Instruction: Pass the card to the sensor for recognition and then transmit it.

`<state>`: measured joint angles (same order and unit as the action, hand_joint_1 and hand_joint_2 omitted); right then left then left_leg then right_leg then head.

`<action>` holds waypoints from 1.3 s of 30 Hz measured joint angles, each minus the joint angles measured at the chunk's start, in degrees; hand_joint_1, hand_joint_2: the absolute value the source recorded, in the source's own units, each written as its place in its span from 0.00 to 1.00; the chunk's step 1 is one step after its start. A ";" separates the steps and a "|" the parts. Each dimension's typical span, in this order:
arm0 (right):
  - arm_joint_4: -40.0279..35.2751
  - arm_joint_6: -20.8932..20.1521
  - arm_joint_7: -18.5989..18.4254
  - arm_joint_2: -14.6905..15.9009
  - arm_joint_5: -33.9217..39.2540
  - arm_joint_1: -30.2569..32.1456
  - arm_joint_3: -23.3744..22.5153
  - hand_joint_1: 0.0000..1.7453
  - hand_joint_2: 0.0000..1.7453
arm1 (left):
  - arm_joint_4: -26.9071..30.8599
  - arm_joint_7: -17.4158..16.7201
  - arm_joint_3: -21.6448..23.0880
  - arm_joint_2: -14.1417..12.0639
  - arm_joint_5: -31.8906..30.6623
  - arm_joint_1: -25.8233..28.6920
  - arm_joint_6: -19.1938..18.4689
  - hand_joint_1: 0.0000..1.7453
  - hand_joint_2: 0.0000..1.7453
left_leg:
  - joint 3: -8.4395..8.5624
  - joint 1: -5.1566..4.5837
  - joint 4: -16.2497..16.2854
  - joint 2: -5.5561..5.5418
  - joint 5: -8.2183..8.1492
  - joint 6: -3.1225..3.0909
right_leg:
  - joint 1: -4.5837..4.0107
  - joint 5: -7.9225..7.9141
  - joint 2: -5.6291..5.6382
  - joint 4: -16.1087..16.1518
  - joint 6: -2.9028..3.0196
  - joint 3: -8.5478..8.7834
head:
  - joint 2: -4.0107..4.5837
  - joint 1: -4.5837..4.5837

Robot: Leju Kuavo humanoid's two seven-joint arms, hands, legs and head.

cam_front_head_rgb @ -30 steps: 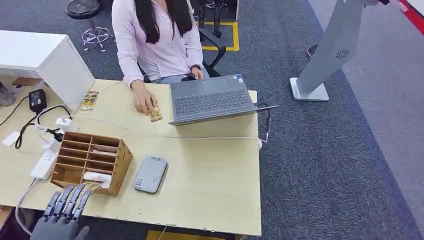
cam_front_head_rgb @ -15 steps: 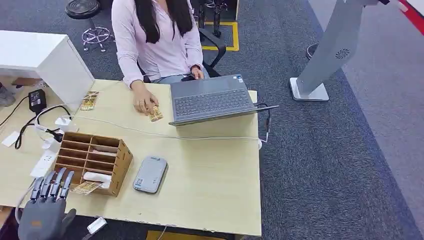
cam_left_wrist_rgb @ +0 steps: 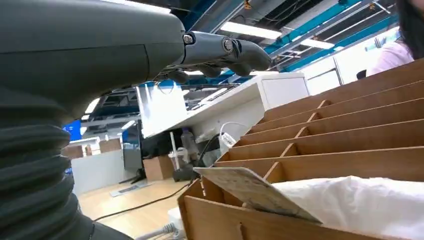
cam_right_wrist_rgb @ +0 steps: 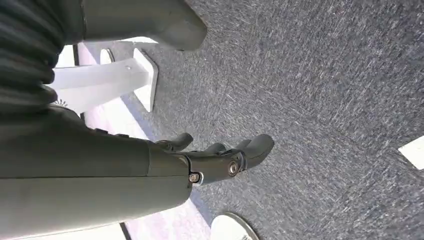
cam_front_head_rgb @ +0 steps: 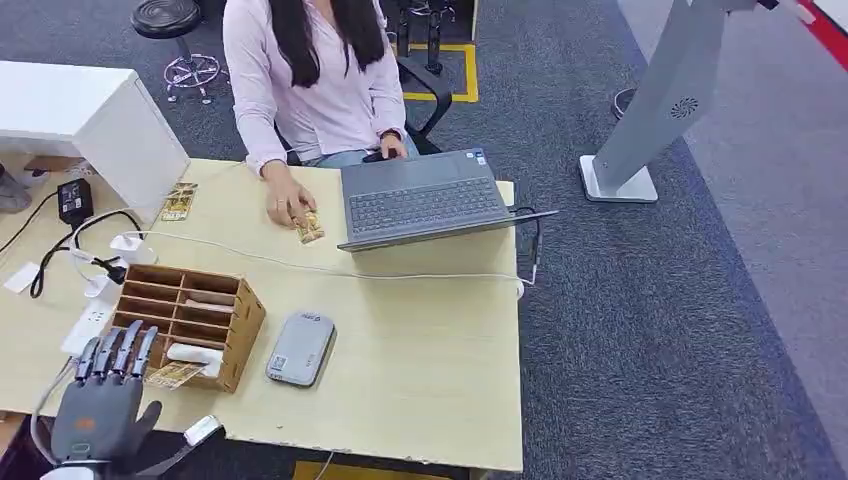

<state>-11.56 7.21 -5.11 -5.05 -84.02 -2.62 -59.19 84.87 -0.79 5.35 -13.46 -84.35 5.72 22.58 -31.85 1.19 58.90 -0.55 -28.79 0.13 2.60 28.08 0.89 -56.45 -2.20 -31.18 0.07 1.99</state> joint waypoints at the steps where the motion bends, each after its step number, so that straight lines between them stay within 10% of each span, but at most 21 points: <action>1: 0.00 -0.02 0.00 0.00 -0.07 0.00 0.02 0.00 1.00 | -0.28 0.02 0.00 0.09 0.00 -0.29 0.00 0.00 1.00 | 0.00 0.00 0.00 0.00 0.00 0.00 | 0.00 0.00 0.00 0.00 0.00 0.00 | 0.00 0.02; 39: 0.00 -0.44 0.44 0.09 -0.07 -0.01 0.11 0.00 1.00 | 0.83 -0.31 0.79 1.27 -2.36 -1.79 -4.79 0.00 1.00 | 0.00 0.00 0.00 0.01 0.00 0.00 | 0.00 0.00 0.01 0.00 0.00 -0.01 | 0.00 0.00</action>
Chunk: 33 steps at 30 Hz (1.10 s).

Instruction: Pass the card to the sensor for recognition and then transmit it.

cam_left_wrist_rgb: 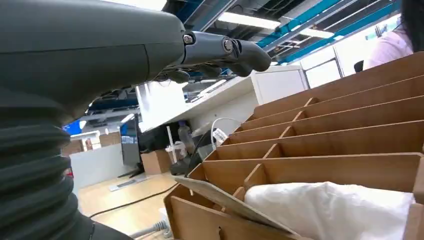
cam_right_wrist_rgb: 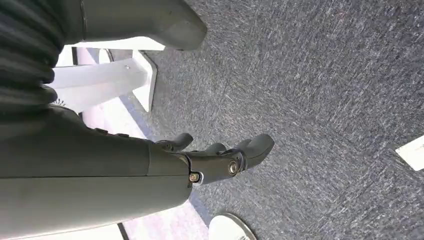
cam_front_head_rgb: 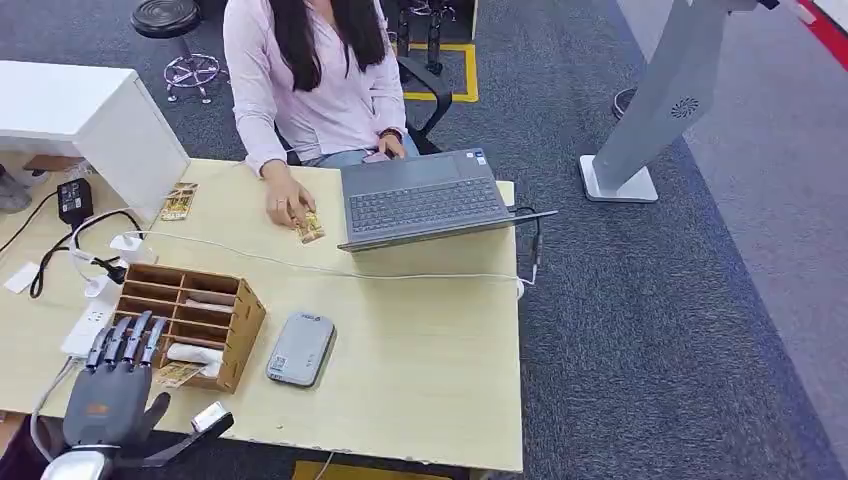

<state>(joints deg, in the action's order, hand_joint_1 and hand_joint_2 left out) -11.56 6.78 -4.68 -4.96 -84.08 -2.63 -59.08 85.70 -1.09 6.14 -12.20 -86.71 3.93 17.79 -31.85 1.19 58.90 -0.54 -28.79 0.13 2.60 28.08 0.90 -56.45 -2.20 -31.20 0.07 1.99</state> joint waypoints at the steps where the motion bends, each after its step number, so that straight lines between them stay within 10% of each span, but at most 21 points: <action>1: 0.00 0.00 0.00 0.00 0.00 0.00 0.00 0.00 1.00 | 0.00 0.00 0.04 0.00 0.00 -0.05 -0.07 0.00 1.00 | 0.00 0.00 0.00 0.00 0.00 0.00 | 0.00 0.00 0.00 0.00 0.00 0.00 | 0.00 0.02; 19: 0.00 -0.15 0.07 0.00 -0.17 -0.04 0.00 0.00 1.00 | -0.02 -0.02 1.99 0.26 -0.04 -1.02 -0.48 0.00 1.00 | 0.00 0.00 0.00 0.01 0.00 0.00 | 0.00 0.00 0.01 0.00 0.00 -0.01 | 0.00 0.00; 20: 0.00 -0.15 0.07 0.00 -0.18 -0.04 0.00 0.00 1.00 | -0.02 -0.02 2.07 0.26 -0.04 -1.07 -0.48 0.77 1.00 | 0.00 0.00 0.00 0.01 0.00 0.00 | 0.00 0.00 0.01 0.00 0.00 -0.01 | 0.00 0.00; 23: 0.00 -0.15 0.09 0.00 -0.17 -0.05 0.00 0.00 1.00 | -0.02 -0.02 2.38 0.28 -0.02 -1.16 -0.46 0.77 1.00 | 0.00 0.00 0.00 0.01 0.00 0.00 | 0.00 0.00 0.01 0.00 0.00 -0.01 | 0.00 0.00; 24: 0.00 -0.15 0.09 0.00 -0.17 -0.04 0.00 0.00 1.00 | -0.02 -0.02 2.45 0.31 -0.02 -1.17 -0.44 1.00 1.00 | 0.00 0.00 0.00 0.01 0.00 0.00 | 0.00 0.00 0.01 0.00 0.00 -0.01 | 0.00 0.00; 33: 0.00 -0.17 0.22 0.00 -0.33 -0.05 0.00 0.00 1.00 | -0.02 0.00 2.51 0.28 0.55 -1.21 -0.33 1.00 1.00 | 0.00 0.00 0.00 0.01 0.00 0.00 | 0.00 0.00 0.01 0.00 0.00 -0.01 | 0.00 0.00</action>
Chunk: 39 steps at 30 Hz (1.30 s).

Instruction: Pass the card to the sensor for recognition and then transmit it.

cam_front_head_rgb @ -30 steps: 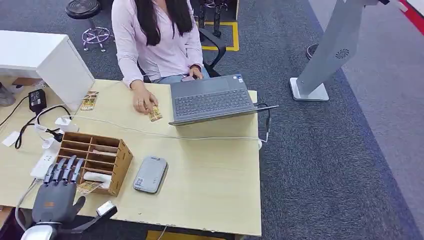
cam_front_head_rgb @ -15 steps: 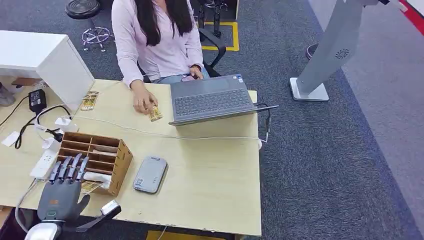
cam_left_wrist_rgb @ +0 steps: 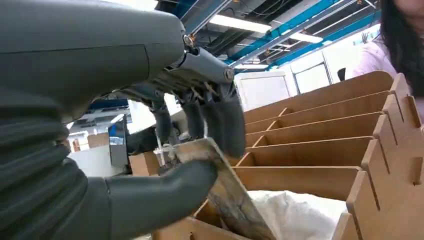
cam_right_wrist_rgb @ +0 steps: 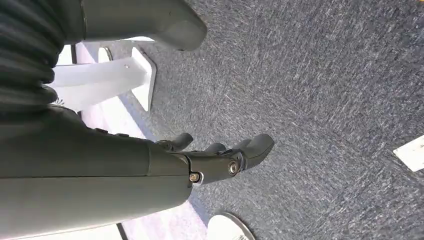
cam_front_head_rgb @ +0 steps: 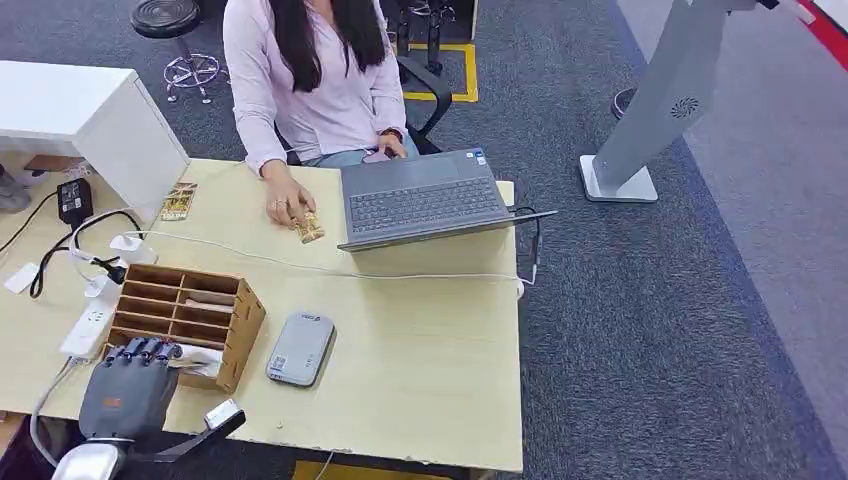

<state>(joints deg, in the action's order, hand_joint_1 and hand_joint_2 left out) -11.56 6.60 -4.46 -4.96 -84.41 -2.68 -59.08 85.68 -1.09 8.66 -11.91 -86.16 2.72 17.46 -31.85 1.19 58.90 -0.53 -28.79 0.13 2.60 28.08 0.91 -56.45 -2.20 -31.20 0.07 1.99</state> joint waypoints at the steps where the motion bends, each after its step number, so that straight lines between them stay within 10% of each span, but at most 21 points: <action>1: 0.00 0.00 -0.02 0.00 -0.02 0.00 0.00 0.00 1.00 | 0.00 0.00 0.00 -0.02 0.13 -0.01 0.00 1.00 1.00 | 0.00 0.00 0.00 0.00 0.00 0.00 | 0.00 0.00 0.00 0.00 0.00 0.00 | 0.00 0.00; 17: 0.00 0.20 -0.09 0.00 -0.18 -0.04 -0.02 0.00 1.00 | 0.37 0.78 0.04 -0.11 2.73 -0.52 2.12 1.00 1.00 | 0.00 0.00 0.00 0.00 0.00 0.00 | 0.00 0.00 0.00 0.00 0.00 0.00 | 0.00 0.02; 39: 0.00 0.79 0.02 0.00 -0.22 -0.23 -0.33 0.00 1.00 | 14.69 2.40 2.75 -2.60 9.07 -6.03 1.44 1.00 1.00 | 0.01 0.00 0.01 0.00 0.01 0.00 | 0.00 -0.01 0.00 0.00 0.00 0.01 | 0.00 0.00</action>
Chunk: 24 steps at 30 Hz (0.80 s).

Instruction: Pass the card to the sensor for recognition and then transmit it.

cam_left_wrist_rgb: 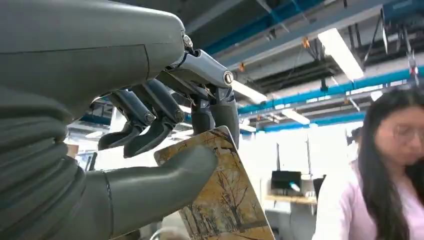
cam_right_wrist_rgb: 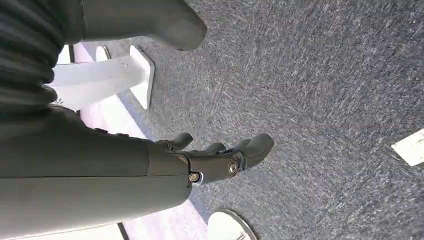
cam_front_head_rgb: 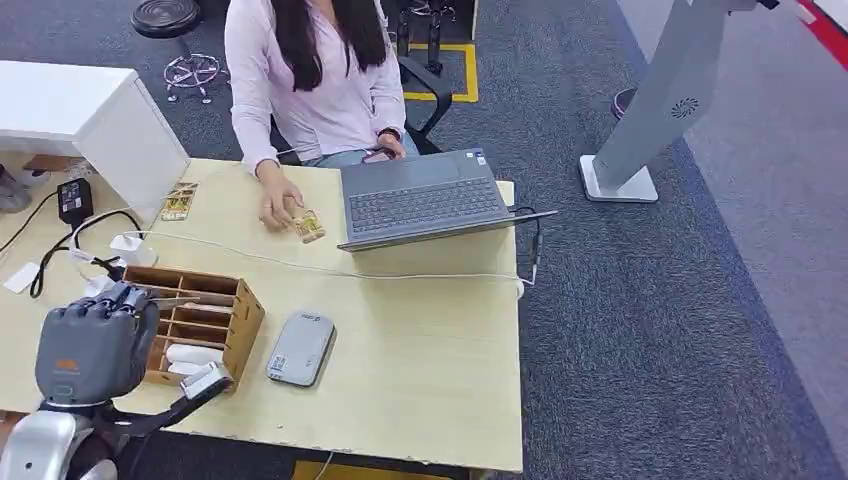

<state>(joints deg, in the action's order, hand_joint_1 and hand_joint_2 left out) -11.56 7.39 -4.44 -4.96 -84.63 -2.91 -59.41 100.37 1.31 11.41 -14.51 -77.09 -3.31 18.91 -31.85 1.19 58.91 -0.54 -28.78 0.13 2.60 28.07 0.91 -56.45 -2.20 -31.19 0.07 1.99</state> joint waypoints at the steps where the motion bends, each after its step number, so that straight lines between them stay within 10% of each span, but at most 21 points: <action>1: 0.00 0.00 0.00 0.00 -0.07 -0.03 -0.02 0.00 1.00 | 0.28 0.00 0.11 -0.15 0.22 -0.52 -0.11 1.00 1.00 | 0.02 0.00 0.00 0.02 0.00 0.00 | 0.00 0.00 0.02 0.00 0.01 -0.01 | 0.00 0.02; 9: 0.00 -0.94 0.37 0.00 -1.84 -0.67 -0.02 0.00 1.00 | -5.18 0.02 0.33 -0.04 -0.26 -13.30 0.79 1.00 1.00 | 0.03 0.00 0.04 0.02 0.09 0.02 | 0.00 -0.14 0.00 -0.01 0.00 0.01 | 0.00 0.00; 24: 0.00 -1.57 1.03 0.22 -2.34 -0.79 0.39 0.00 1.00 | -13.36 0.51 0.41 0.70 -2.23 -21.28 4.35 1.00 1.00 | 0.00 0.00 0.05 -0.01 0.16 0.03 | 0.00 -0.18 -0.02 0.00 -0.01 -0.10 | 0.00 0.00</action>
<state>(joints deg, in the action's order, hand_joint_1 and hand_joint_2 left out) -11.56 5.81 -3.41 -4.74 -86.97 -3.70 -59.01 87.00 1.82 11.82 -13.82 -79.32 -24.58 23.26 -31.84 1.19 58.96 -0.55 -28.62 0.16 2.60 27.89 0.89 -56.45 -2.20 -31.29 0.07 1.99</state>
